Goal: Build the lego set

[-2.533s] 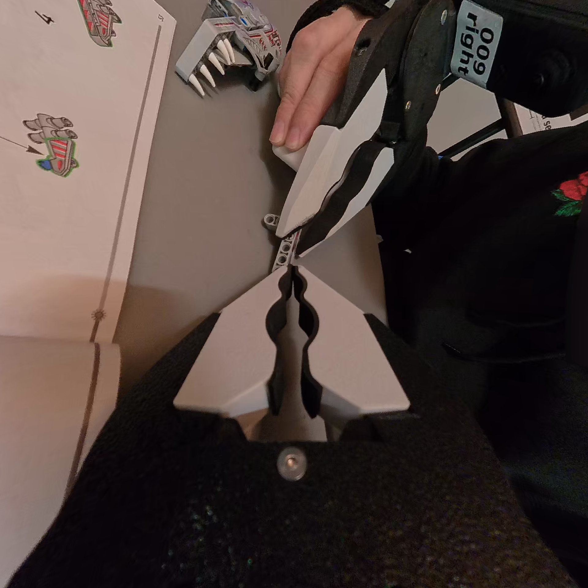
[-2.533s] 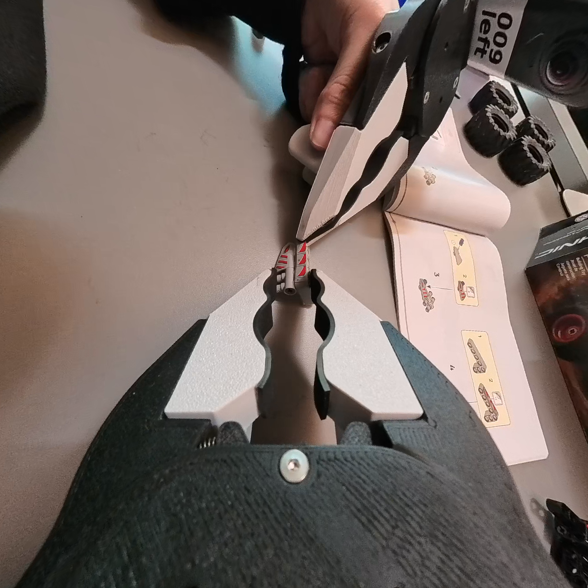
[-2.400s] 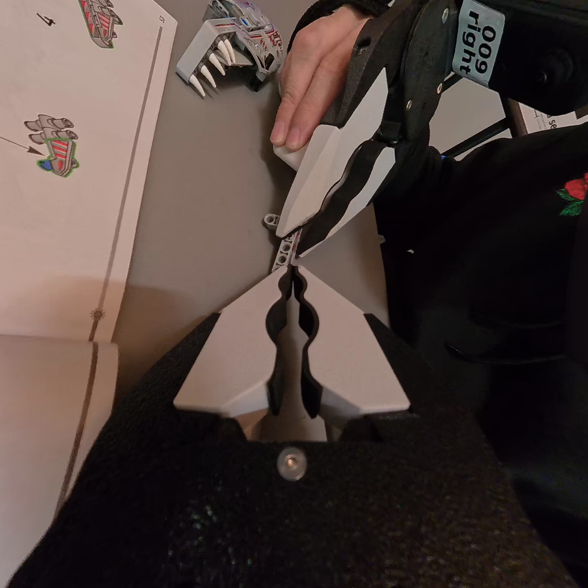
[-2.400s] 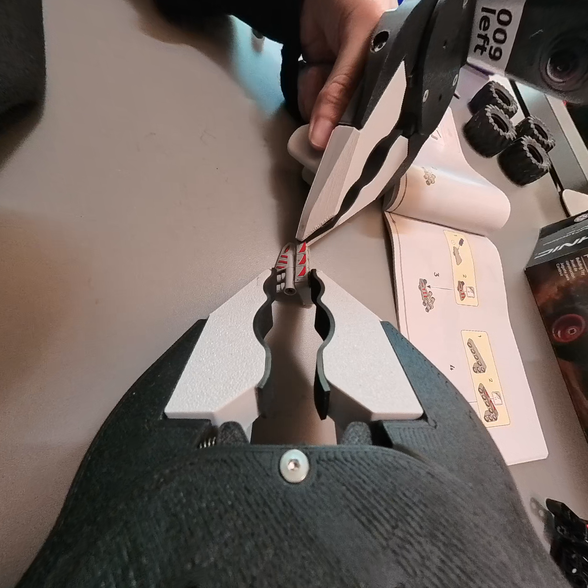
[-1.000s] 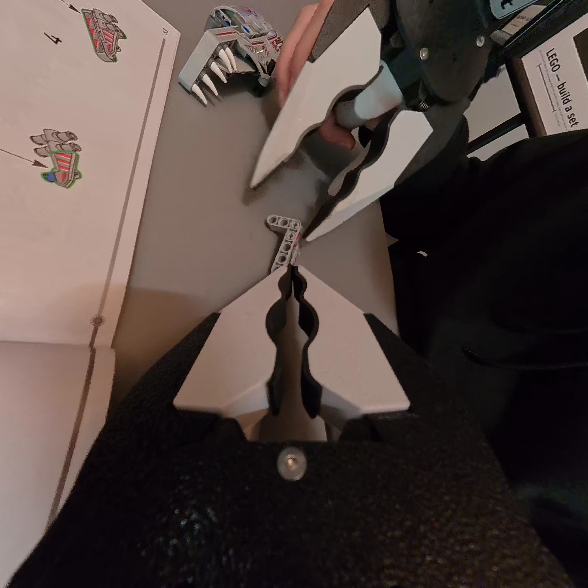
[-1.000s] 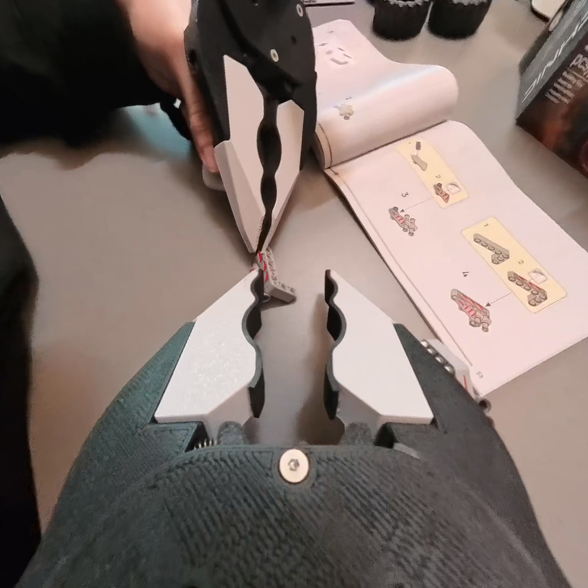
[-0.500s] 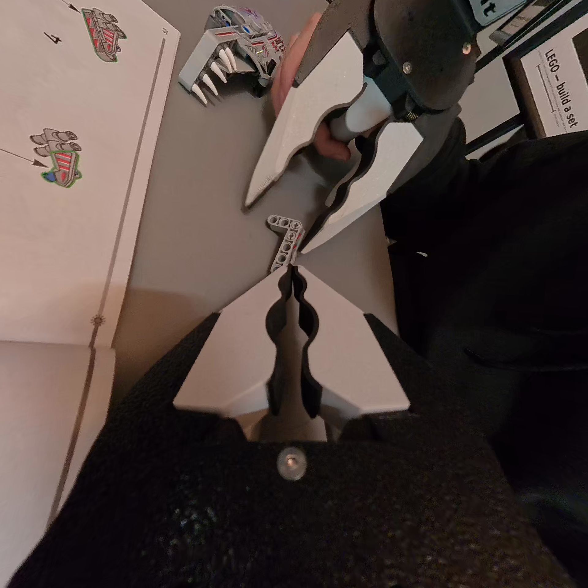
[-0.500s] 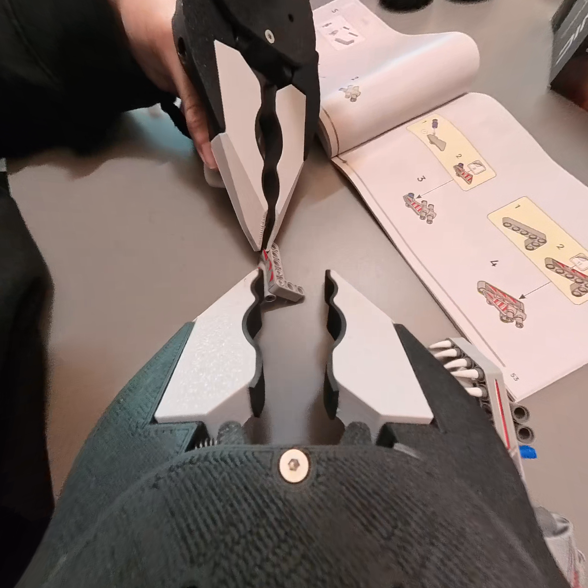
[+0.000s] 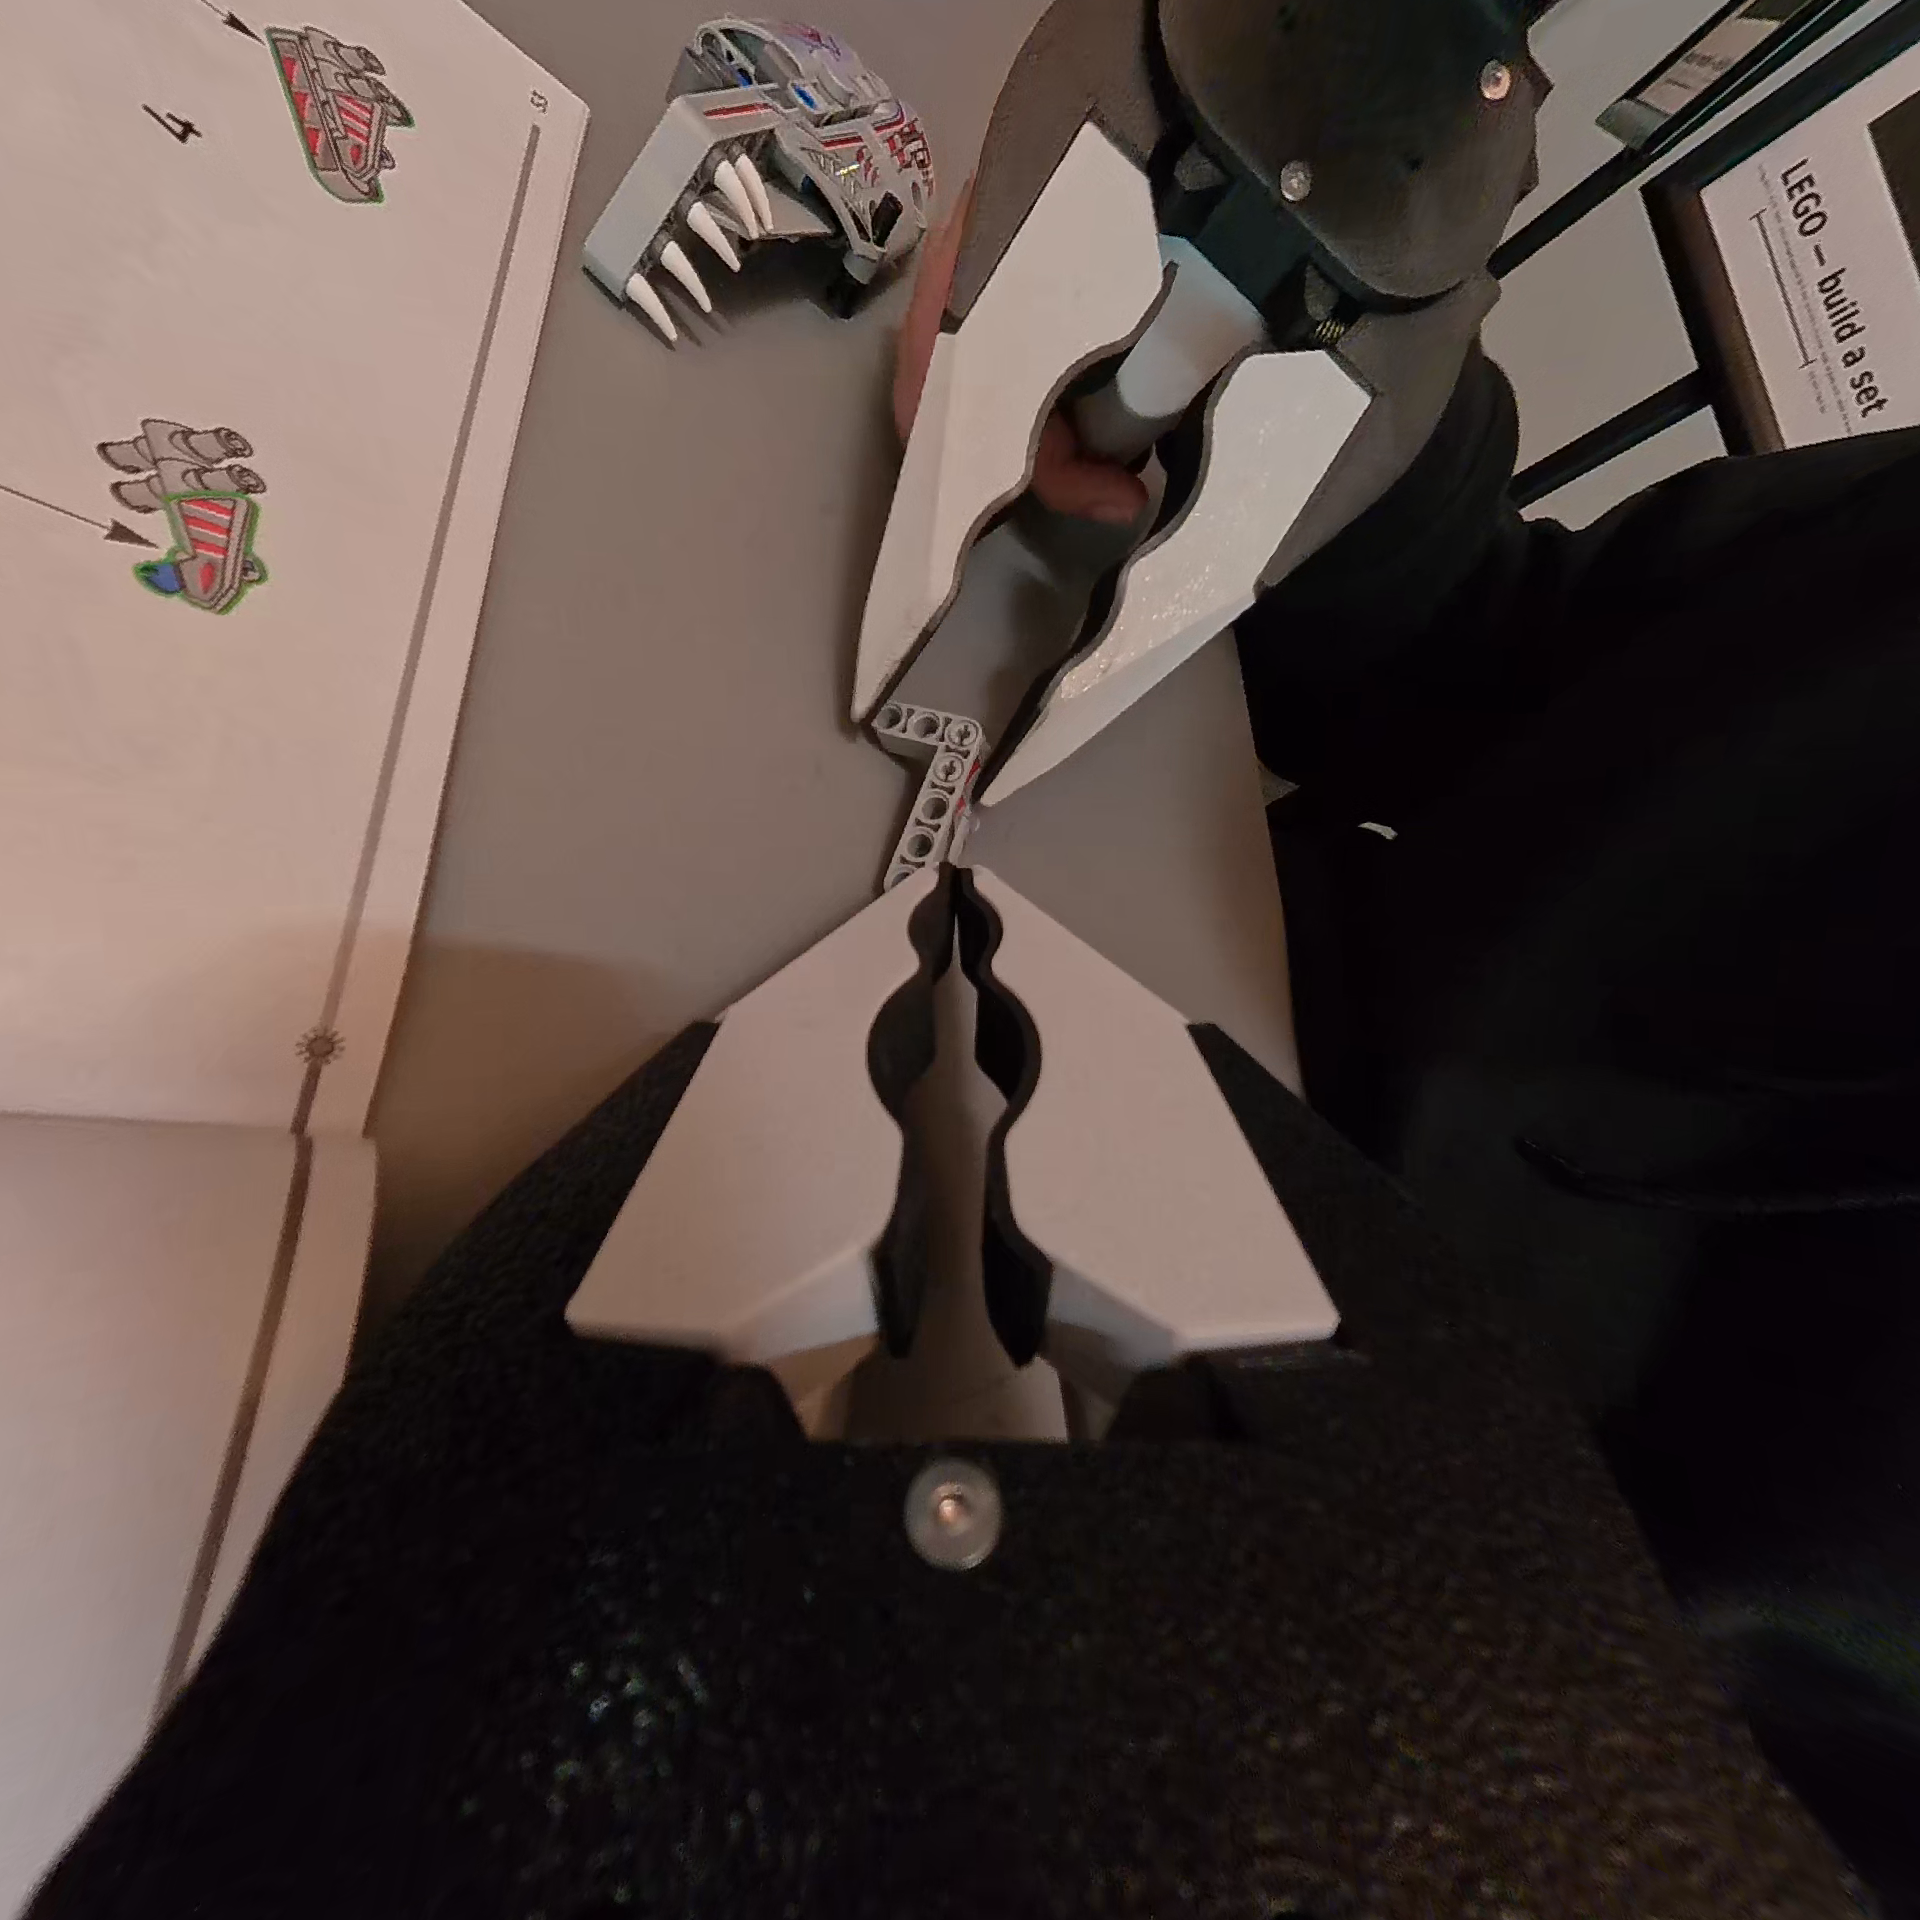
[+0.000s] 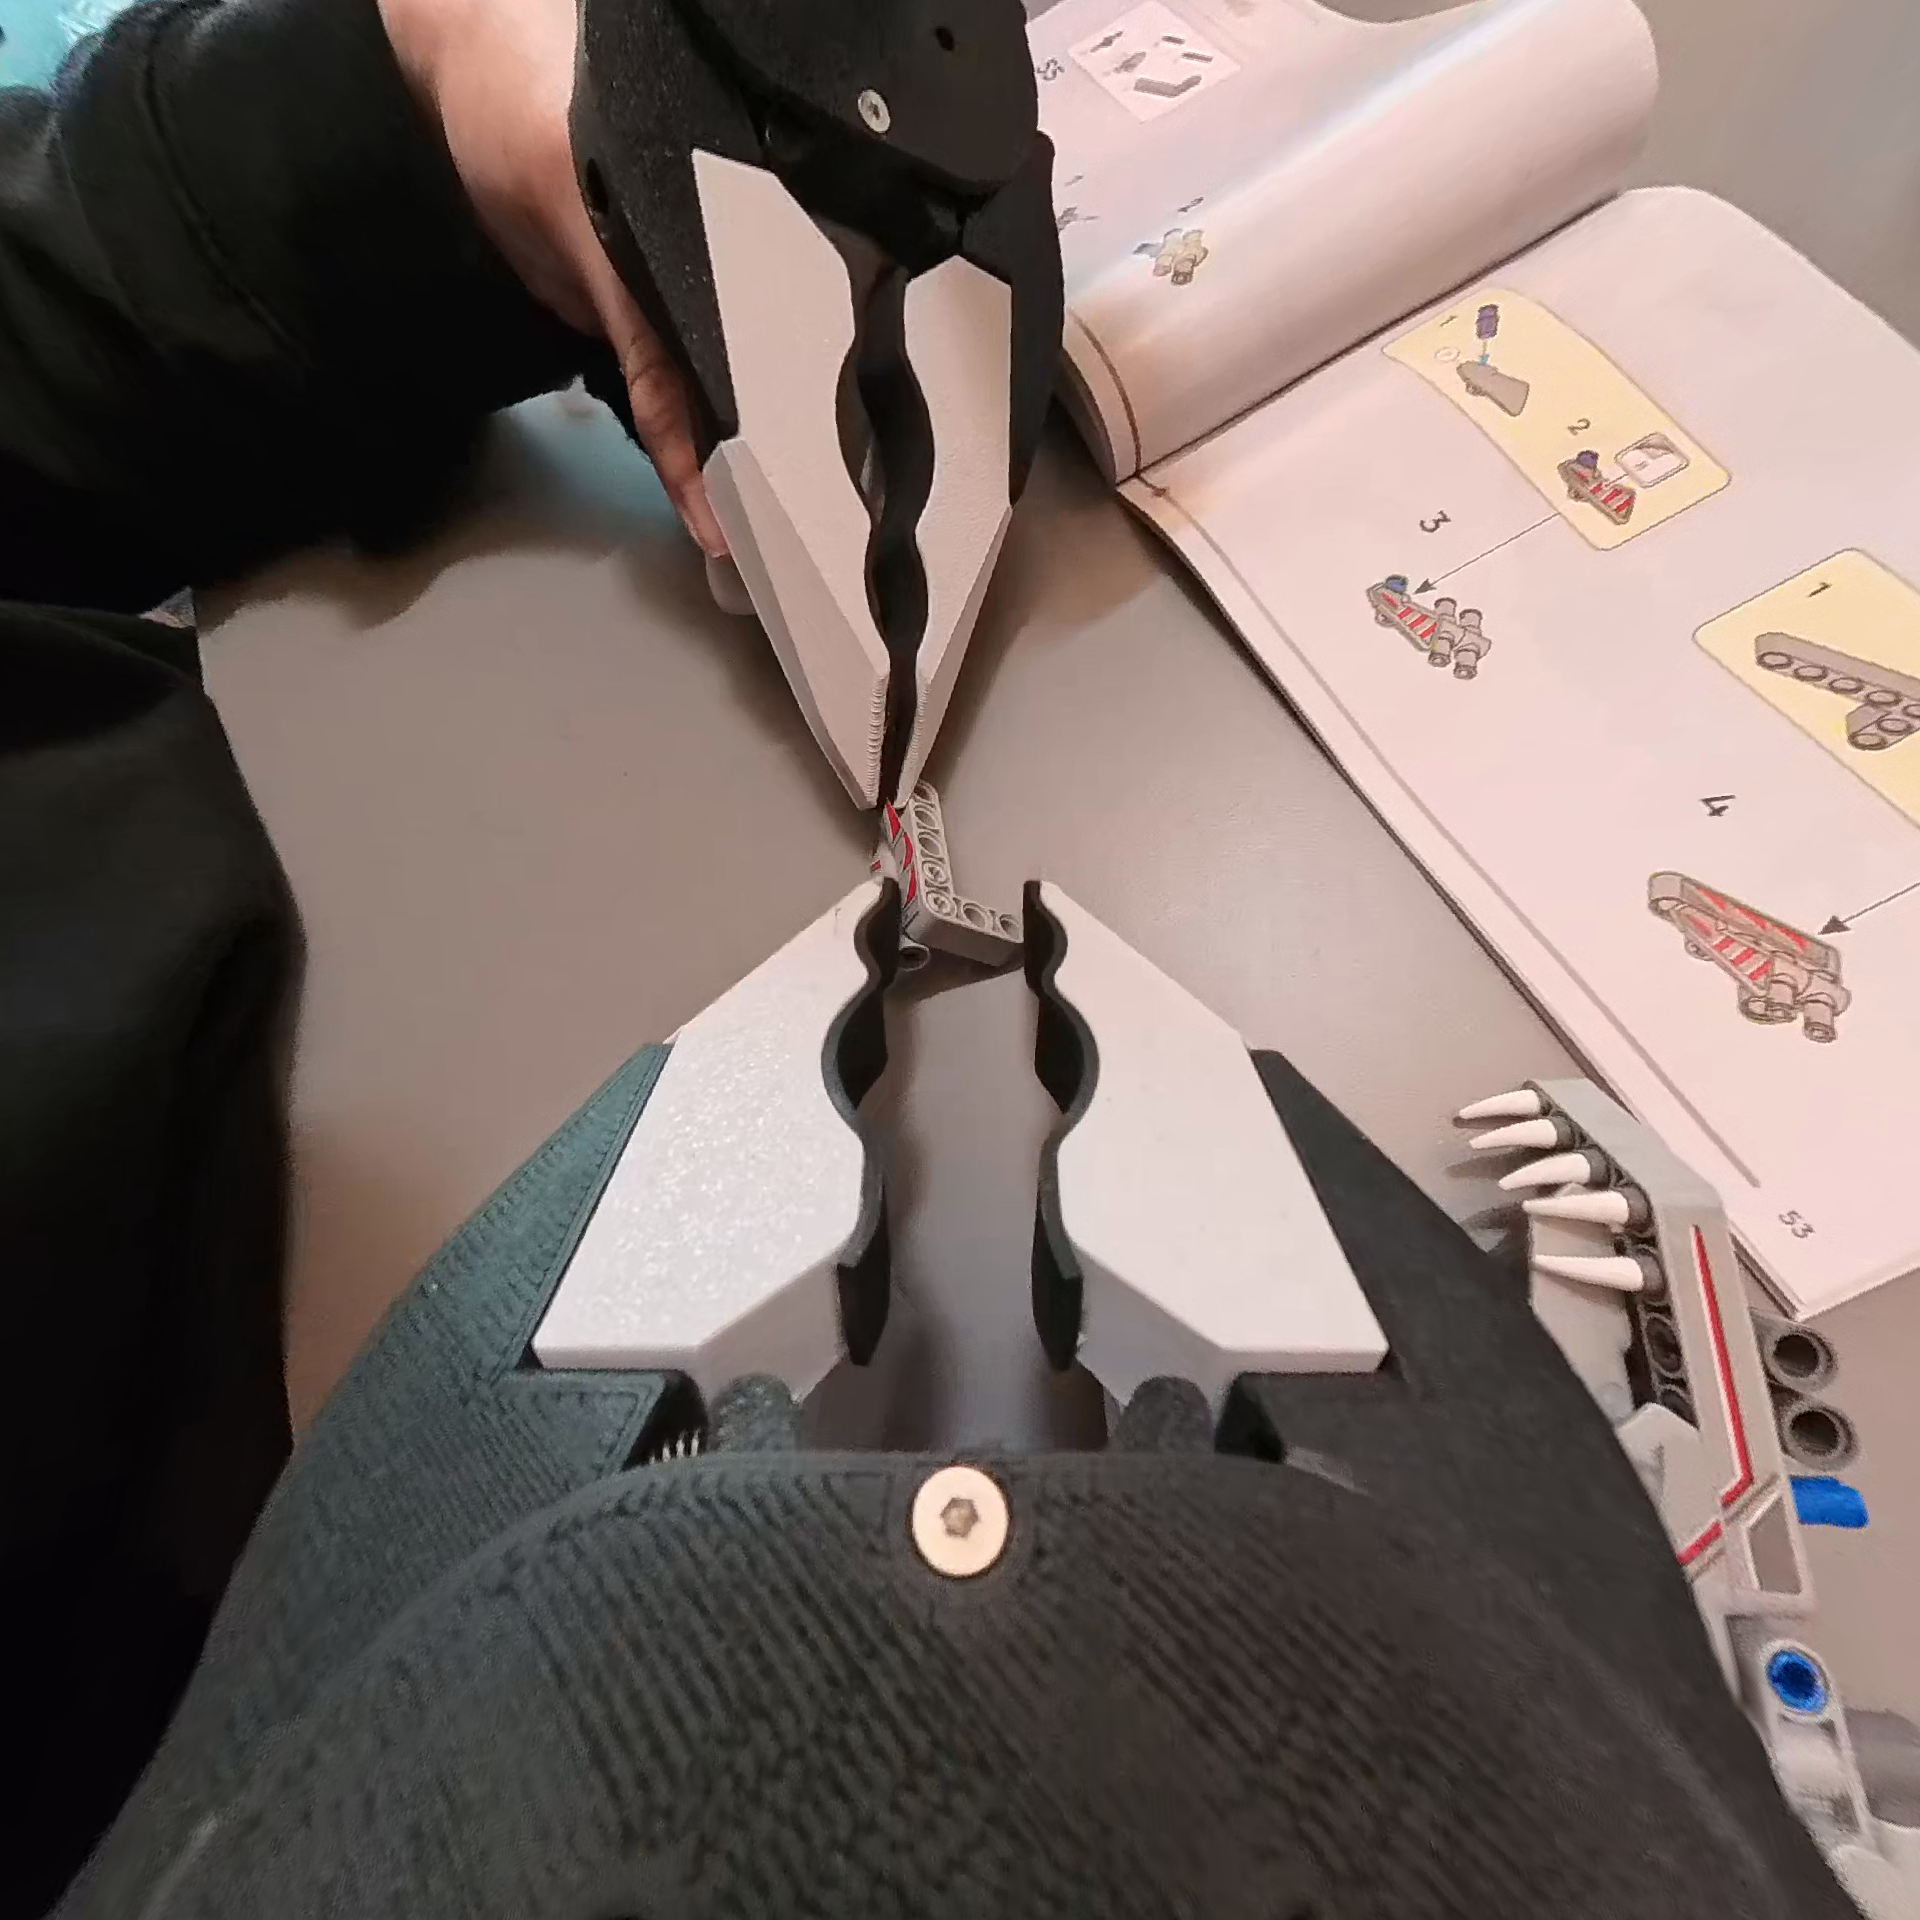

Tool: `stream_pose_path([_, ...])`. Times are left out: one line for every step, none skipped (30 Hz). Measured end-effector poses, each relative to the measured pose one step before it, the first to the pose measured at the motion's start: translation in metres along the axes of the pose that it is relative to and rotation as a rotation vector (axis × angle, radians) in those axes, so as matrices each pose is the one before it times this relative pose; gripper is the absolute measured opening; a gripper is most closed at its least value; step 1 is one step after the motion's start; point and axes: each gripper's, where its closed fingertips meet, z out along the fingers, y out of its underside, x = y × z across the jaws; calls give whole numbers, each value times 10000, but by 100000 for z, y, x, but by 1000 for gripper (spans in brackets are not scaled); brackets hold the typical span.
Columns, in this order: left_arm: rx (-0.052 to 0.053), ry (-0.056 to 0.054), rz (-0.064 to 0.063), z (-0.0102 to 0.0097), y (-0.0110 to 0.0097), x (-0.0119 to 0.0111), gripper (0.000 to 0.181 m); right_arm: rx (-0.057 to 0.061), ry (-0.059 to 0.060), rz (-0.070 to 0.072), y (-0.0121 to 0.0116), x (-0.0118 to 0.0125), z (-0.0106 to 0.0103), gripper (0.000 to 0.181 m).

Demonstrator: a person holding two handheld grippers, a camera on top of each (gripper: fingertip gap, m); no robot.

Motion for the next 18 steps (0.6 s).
stream_pose_path([0, 5, 3, 3, 6, 12, 0, -35, -35, 97, 71, -25, 41, 23])
stream_pose_path([-1, 0, -1, -1, 1, 0, 0, 11, -76, 151, 18, -50, -11, 22])
stream_pose_path([0, 0, 0, 0, 0, -1, 0, 7, -63, 228, 35, 39, -9, 22])
stream_pose_path([0, 1, -2, -3, -6, -4, 0, 18, -97, 255, 23, -1, -15, 22])
stream_pose_path([1, -1, -4, 0, -1, 1, 0, 32, -87, 198, 3, -20, -25, 22])
stream_pose_path([5, -1, -5, 5, -7, -13, 0, 55, -4, 149, -40, 62, -46, 21])
stream_pose_path([13, -2, -6, -2, -20, -8, 0, 53, 15, 127, -54, 75, -29, 21])
stream_pose_path([11, -3, -6, 5, -21, -7, 0, 41, 12, 106, -36, 55, -20, 21])
stream_pose_path([12, -4, -6, 4, -30, -15, 0, 37, 0, 101, -45, 68, -23, 21])
stream_pose_path([6, 3, -10, 13, -21, -8, 0, 11, -36, 52, -16, 4, 0, 20])
stream_pose_path([0, 11, -10, 2, 0, 9, 0, -2, -20, 10, 1, -14, 4, 20])
stream_pose_path([4, 12, -8, -7, -7, -1, 0, -5, -7, -5, 10, -5, 10, 20])
stream_pose_path([3, 7, -5, 2, -4, 13, 0, -2, -23, 23, 3, -14, 10, 20])
stream_pose_path([7, -4, 2, -4, -5, -8, 0, -4, -63, 42, 0, -29, -4, 20])
stream_pose_path([13, -13, 4, -9, -24, -9, 0, 1, -56, 51, -1, -23, 5, 19])
stream_pose_path([27, -29, -2, -20, -24, -38, 0, -1, -32, 16, -3, -13, 10, 19])
stream_pose_path([41, -34, -14, -40, -59, -55, 0, -6, -11, -9, 13, -29, 5, 19])
stream_pose_path([26, -15, -15, -19, -24, -24, 0, -9, -20, -13, 8, -32, 11, 19])
